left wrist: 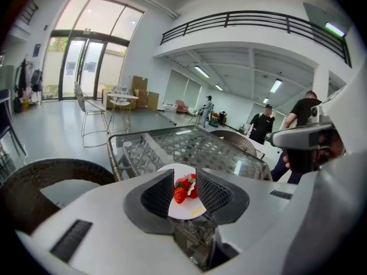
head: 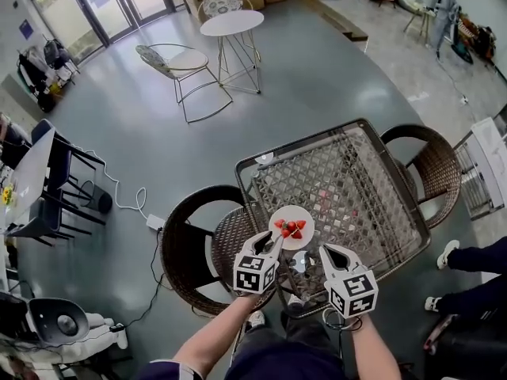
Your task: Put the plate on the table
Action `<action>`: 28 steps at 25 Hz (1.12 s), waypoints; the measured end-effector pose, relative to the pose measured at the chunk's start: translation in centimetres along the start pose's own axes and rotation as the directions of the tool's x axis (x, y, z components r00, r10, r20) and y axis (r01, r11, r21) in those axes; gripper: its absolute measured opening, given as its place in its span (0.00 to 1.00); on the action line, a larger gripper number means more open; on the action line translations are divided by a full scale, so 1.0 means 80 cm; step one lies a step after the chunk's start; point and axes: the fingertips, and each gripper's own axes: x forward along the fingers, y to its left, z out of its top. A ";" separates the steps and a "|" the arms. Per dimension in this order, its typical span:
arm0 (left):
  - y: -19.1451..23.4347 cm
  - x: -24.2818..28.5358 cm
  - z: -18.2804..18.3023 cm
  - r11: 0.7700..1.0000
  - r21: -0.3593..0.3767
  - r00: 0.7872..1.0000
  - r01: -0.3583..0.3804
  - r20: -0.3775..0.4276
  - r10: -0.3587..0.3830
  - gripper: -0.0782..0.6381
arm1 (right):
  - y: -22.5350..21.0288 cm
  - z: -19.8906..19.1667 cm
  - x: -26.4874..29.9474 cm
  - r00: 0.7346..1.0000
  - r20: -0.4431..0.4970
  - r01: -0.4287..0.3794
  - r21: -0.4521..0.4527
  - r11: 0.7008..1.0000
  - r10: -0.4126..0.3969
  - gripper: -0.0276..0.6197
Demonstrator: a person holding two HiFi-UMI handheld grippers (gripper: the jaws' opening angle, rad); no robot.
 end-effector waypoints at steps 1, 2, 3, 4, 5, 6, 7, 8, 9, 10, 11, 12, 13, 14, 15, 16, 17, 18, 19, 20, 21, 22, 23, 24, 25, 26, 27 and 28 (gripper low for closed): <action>-0.008 -0.007 0.008 1.000 0.022 1.000 0.015 0.017 -0.016 0.28 | 0.002 0.002 0.000 1.000 0.006 -0.001 0.002 1.000 0.001 0.05; -0.015 -0.014 0.016 0.999 0.044 0.999 0.027 0.034 -0.028 0.27 | 0.004 0.005 -0.001 1.000 0.012 -0.003 0.002 1.000 0.003 0.05; -0.023 -0.021 0.025 0.997 0.067 0.998 0.036 0.052 -0.040 0.25 | 0.006 0.008 -0.002 1.000 0.018 -0.004 0.003 1.000 0.004 0.05; -0.030 -0.028 0.033 0.995 0.088 0.996 0.045 0.071 -0.052 0.22 | 0.008 0.012 -0.003 1.000 0.024 -0.005 0.003 1.000 0.005 0.05; -0.037 -0.035 0.041 0.993 0.106 0.994 0.054 0.087 -0.063 0.20 | 0.009 0.016 -0.004 1.000 0.031 -0.006 0.003 1.000 0.006 0.05; -0.043 -0.041 0.048 0.991 0.123 0.992 0.060 0.102 -0.073 0.18 | 0.010 0.019 -0.005 0.999 0.039 -0.007 0.004 1.000 0.007 0.05; -0.049 -0.047 0.054 0.988 0.138 0.990 0.065 0.115 -0.081 0.16 | 0.012 0.023 -0.005 0.999 0.047 -0.009 0.005 1.000 0.008 0.05; -0.053 -0.053 0.059 0.986 0.152 0.988 0.069 0.126 -0.088 0.15 | 0.013 0.027 -0.005 0.998 0.056 -0.010 0.005 1.000 0.010 0.05; -0.056 -0.058 0.064 0.984 0.165 0.986 0.072 0.135 -0.095 0.13 | 0.015 0.031 -0.005 0.998 0.064 -0.011 0.004 1.000 0.011 0.05; -0.059 -0.064 0.067 0.982 0.174 0.985 0.076 0.143 -0.101 0.12 | 0.018 0.035 -0.006 0.997 0.072 -0.012 0.002 1.000 0.012 0.05; -0.062 -0.070 0.070 0.980 0.181 0.983 0.081 0.150 -0.109 0.12 | 0.021 0.039 -0.006 0.997 0.080 -0.012 0.001 1.000 0.012 0.05; -0.064 -0.076 0.073 0.979 0.184 0.981 0.087 0.155 -0.117 0.12 | 0.023 0.042 -0.008 0.996 0.088 -0.012 -0.001 1.000 0.012 0.05; -0.067 -0.081 0.075 0.979 0.183 0.979 0.094 0.160 -0.124 0.12 | 0.025 0.046 -0.010 0.995 0.095 -0.012 -0.001 1.000 0.012 0.05; -0.071 -0.087 0.077 0.978 0.180 0.977 0.101 0.166 -0.131 0.12 | 0.027 0.049 -0.012 0.995 0.103 -0.012 -0.002 1.000 0.012 0.05; -0.075 -0.093 0.079 0.979 0.175 0.975 0.109 0.172 -0.139 0.12 | 0.029 0.052 -0.016 0.994 0.110 -0.012 -0.002 1.000 0.012 0.05; -0.079 -0.099 0.080 0.979 0.169 0.973 0.118 0.177 -0.147 0.12 | 0.032 0.055 -0.019 0.993 0.118 -0.013 -0.002 1.000 0.013 0.05; -0.083 -0.105 0.080 0.978 0.165 0.971 0.127 0.181 -0.156 0.12 | 0.035 0.058 -0.023 0.992 0.127 -0.014 -0.003 1.000 0.015 0.05; -0.087 -0.110 0.080 0.977 0.162 0.969 0.136 0.184 -0.165 0.12 | 0.038 0.061 -0.025 0.991 0.136 -0.016 -0.004 1.000 0.017 0.05; -0.091 -0.114 0.080 0.976 0.161 0.967 0.144 0.186 -0.173 0.12 | 0.040 0.064 -0.028 0.989 0.145 -0.018 -0.006 1.000 0.019 0.05; -0.094 -0.117 0.082 0.975 0.160 0.965 0.152 0.187 -0.181 0.12 | 0.042 0.068 -0.030 0.988 0.154 -0.021 -0.007 1.000 0.021 0.05; -0.096 -0.119 0.083 0.974 0.159 0.964 0.159 0.189 -0.188 0.12 | 0.042 0.072 -0.031 0.987 0.162 -0.023 -0.008 1.000 0.024 0.05; -0.098 -0.119 0.086 0.974 0.158 0.962 0.165 0.191 -0.194 0.12 | 0.042 0.076 -0.031 0.985 0.168 -0.026 -0.008 1.000 0.027 0.05; -0.100 -0.119 0.089 0.973 0.157 0.960 0.171 0.194 -0.200 0.12 | 0.041 0.079 -0.032 0.984 0.174 -0.028 -0.009 1.000 0.029 0.05; -0.102 -0.118 0.091 0.972 0.156 0.959 0.176 0.196 -0.205 0.12 | 0.040 0.082 -0.032 0.983 0.179 -0.031 -0.009 0.999 0.032 0.05; -0.103 -0.118 0.093 0.971 0.155 0.957 0.180 0.199 -0.209 0.12 | 0.040 0.084 -0.031 0.983 0.183 -0.033 -0.009 0.999 0.034 0.05; -0.103 -0.118 0.094 0.971 0.154 0.956 0.184 0.201 -0.213 0.12 | 0.041 0.084 -0.031 0.982 0.186 -0.034 -0.010 0.999 0.035 0.05; -0.103 -0.120 0.094 0.970 0.154 0.955 0.187 0.203 -0.216 0.12 | 0.043 0.084 -0.031 0.981 0.189 -0.035 -0.012 0.999 0.037 0.05; -0.102 -0.121 0.092 0.970 0.155 0.954 0.189 0.205 -0.219 0.12 | 0.045 0.083 -0.031 0.981 0.192 -0.036 -0.013 0.999 0.038 0.05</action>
